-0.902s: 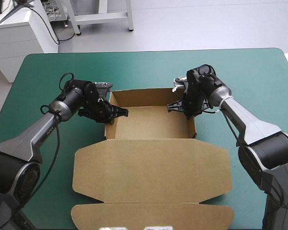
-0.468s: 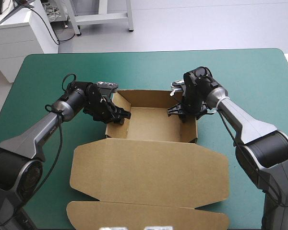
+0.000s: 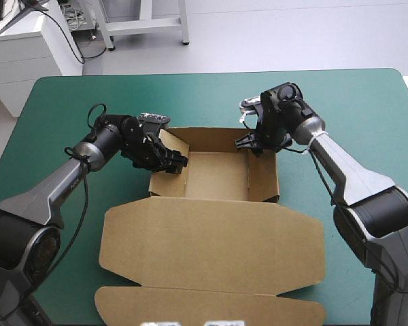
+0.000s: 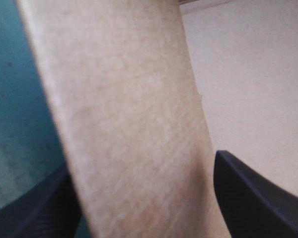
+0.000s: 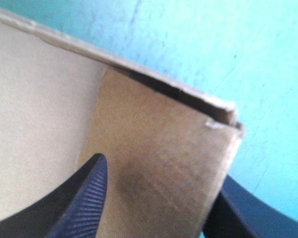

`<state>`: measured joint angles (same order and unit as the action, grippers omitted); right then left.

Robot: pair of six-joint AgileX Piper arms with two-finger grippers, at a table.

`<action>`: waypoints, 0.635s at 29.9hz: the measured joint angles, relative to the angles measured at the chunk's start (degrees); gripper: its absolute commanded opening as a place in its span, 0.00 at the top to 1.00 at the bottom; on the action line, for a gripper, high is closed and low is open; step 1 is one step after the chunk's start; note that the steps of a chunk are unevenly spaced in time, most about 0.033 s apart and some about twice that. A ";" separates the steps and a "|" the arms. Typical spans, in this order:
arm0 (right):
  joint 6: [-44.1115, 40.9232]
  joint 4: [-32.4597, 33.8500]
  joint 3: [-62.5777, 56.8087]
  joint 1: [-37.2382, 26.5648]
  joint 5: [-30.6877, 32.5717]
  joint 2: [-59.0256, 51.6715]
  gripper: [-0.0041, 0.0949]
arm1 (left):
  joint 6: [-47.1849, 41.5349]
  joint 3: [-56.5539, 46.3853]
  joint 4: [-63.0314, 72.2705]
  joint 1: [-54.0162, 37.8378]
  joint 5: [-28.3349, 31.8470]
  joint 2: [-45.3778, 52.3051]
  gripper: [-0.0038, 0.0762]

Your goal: Fold the box

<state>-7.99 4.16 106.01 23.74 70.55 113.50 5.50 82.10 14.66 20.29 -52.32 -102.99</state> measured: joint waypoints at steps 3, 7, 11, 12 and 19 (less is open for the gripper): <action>0.27 0.98 3.89 0.00 0.14 0.00 0.45 | 0.00 1.24 0.00 0.00 -0.08 0.00 0.31; 0.40 3.96 8.69 0.00 0.29 -0.07 0.45 | 0.00 3.67 0.00 0.00 -0.99 0.00 0.31; 0.40 7.95 11.18 0.00 0.57 -1.31 0.45 | 0.00 6.38 0.00 0.00 -3.32 0.00 0.31; 0.40 8.64 11.56 0.00 0.58 -1.96 0.45 | 0.00 7.08 -0.06 0.00 -4.06 0.00 0.31; -0.24 8.25 12.33 0.00 0.94 -9.06 0.46 | 0.01 13.23 -4.59 0.00 -8.15 0.00 0.32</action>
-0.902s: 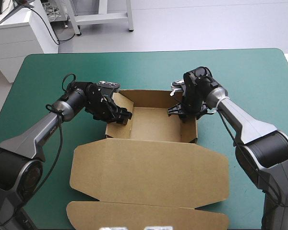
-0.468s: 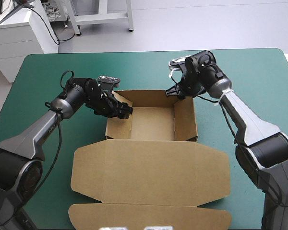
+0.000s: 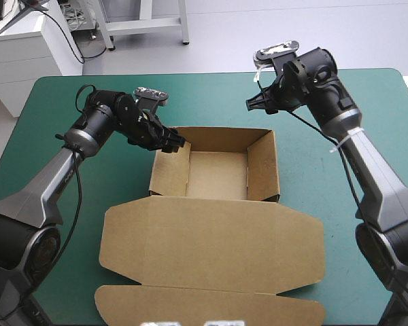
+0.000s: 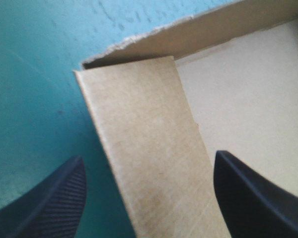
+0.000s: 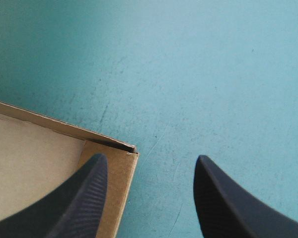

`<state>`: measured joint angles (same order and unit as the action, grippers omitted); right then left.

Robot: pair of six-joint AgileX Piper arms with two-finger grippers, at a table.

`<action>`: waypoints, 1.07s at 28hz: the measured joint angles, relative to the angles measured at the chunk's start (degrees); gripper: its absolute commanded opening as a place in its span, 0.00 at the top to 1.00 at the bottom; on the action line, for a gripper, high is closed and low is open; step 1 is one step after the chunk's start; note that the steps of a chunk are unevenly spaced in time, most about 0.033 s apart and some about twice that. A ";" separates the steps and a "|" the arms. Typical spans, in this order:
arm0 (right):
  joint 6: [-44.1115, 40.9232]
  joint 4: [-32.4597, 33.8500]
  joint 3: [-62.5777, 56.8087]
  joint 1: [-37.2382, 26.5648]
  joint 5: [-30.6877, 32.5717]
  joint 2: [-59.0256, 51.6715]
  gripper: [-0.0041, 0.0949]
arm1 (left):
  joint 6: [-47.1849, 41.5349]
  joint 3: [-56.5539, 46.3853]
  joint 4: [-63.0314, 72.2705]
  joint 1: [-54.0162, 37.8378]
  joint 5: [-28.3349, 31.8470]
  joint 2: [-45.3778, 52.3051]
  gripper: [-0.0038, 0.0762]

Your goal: Fold the box

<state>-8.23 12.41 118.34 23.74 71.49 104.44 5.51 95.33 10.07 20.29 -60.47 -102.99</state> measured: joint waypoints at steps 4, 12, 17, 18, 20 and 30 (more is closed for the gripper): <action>0.00 -0.01 0.12 0.00 0.00 -3.85 0.46 | 0.00 5.66 -3.92 0.00 -4.20 0.00 0.39; -4.23 -1.92 -0.41 -0.29 0.00 -5.82 0.47 | -1.98 12.63 -6.40 0.00 -10.53 1.85 0.95; -5.35 -7.51 -5.28 -3.06 0.00 -5.82 0.47 | -2.30 12.63 -7.22 0.00 -10.97 6.61 0.96; -5.46 -8.56 -6.74 -3.71 0.00 -5.76 0.47 | -2.30 12.63 -7.22 0.00 -10.97 7.69 0.96; -5.57 -10.10 -9.45 -4.65 0.00 -5.72 0.47 | -2.18 11.96 -7.14 0.00 -10.97 9.83 0.96; -5.13 -14.90 -17.87 -5.43 -0.05 -5.20 0.47 | 0.28 -6.33 -11.95 0.00 -11.03 31.61 0.96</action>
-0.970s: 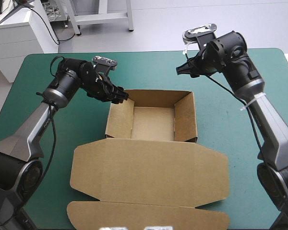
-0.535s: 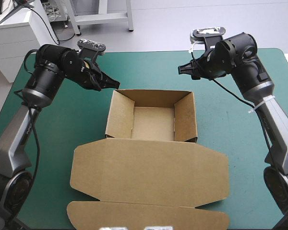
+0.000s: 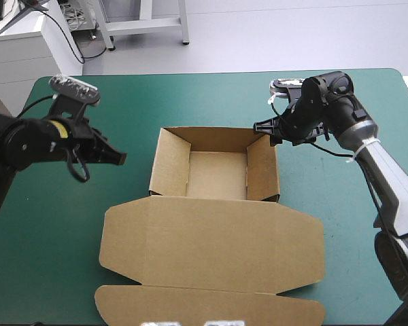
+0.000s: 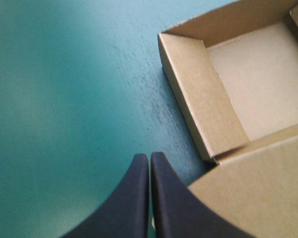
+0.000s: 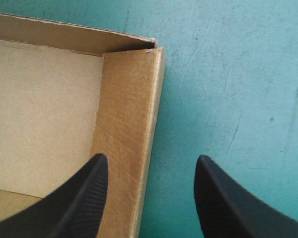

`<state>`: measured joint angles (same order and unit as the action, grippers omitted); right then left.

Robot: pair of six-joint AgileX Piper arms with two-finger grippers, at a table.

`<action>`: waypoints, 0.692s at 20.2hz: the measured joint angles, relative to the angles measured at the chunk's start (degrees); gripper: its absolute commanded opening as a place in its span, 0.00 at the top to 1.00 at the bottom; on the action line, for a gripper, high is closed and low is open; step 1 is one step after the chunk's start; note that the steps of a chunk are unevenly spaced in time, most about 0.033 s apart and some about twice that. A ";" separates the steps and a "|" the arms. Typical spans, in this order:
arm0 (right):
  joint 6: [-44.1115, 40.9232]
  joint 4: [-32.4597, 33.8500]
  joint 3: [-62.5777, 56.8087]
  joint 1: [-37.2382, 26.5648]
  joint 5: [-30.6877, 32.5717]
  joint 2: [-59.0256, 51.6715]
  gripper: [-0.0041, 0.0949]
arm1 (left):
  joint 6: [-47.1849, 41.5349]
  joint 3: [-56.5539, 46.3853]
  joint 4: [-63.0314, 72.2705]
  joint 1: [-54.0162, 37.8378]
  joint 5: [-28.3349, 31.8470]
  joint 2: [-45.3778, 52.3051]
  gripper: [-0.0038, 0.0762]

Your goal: Fold the box

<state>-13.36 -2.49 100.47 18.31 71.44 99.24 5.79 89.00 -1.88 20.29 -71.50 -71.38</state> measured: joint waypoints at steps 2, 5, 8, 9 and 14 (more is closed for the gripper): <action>0.08 0.11 0.00 -0.06 0.00 0.51 0.47 | 0.00 -5.50 1.32 0.00 0.05 5.34 0.96; 0.89 -0.79 0.00 -0.06 -0.12 2.83 0.47 | 0.00 -15.54 5.14 0.00 0.45 14.17 0.96; 1.07 -3.69 0.00 -0.06 -0.30 5.61 0.47 | 0.00 -28.55 8.05 0.00 2.17 23.91 0.96; 1.07 -3.89 0.00 -0.06 -0.35 6.04 0.47 | 0.00 -30.55 8.46 0.00 2.54 25.96 0.96; 1.07 -4.44 0.00 -0.06 -0.47 9.41 0.47 | 0.00 -47.12 10.98 0.00 3.55 39.20 0.96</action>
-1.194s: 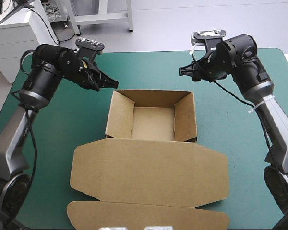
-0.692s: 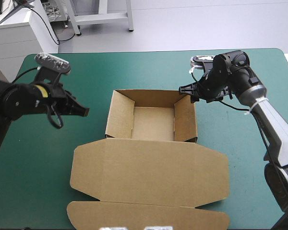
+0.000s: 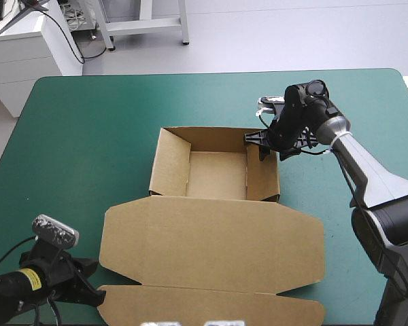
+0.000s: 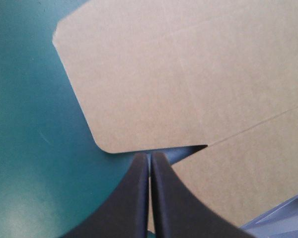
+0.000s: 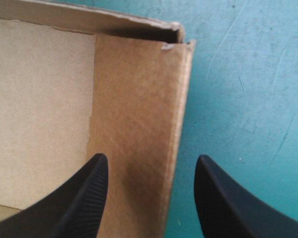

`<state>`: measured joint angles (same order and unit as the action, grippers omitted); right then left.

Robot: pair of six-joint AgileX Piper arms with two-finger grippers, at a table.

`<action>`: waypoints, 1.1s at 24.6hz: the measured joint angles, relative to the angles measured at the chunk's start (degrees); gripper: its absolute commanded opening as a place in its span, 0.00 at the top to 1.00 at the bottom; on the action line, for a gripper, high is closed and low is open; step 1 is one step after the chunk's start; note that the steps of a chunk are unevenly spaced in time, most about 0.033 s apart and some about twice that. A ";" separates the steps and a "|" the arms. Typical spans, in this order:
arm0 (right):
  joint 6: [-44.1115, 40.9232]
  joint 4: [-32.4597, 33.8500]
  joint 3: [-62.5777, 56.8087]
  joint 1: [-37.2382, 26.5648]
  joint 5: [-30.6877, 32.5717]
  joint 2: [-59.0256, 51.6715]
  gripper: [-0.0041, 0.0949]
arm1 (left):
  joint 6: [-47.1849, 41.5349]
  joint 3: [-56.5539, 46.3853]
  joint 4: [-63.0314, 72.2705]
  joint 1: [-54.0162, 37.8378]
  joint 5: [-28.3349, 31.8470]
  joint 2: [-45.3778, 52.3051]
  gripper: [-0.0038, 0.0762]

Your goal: Fold the box

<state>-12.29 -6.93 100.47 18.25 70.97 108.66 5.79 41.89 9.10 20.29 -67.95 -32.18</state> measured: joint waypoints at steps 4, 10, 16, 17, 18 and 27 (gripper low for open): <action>0.00 -0.32 0.00 0.00 -0.13 2.09 0.47 | 0.00 -7.76 0.00 0.00 1.72 7.18 0.96; 0.00 -2.24 0.00 0.00 -0.32 3.89 0.50 | 0.00 -11.74 0.33 0.00 1.73 13.24 0.96; 0.00 -2.94 0.00 -0.04 -0.34 5.39 0.72 | 0.00 -14.26 0.45 0.00 4.49 15.94 0.96; 0.00 -2.87 0.00 -0.11 -0.40 5.45 0.79 | 0.00 -14.45 0.45 0.00 4.47 15.94 0.96; 0.00 -2.87 0.00 -0.15 -0.51 5.46 0.94 | 0.00 -14.59 0.45 0.00 4.47 15.94 0.96; 2.56 -1.37 0.00 -0.17 -0.58 5.51 0.97 | 0.00 -14.71 0.45 0.00 4.91 15.98 0.96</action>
<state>-9.73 -8.29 100.47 18.08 70.39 114.16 5.79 27.18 9.56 20.29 -63.05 -16.20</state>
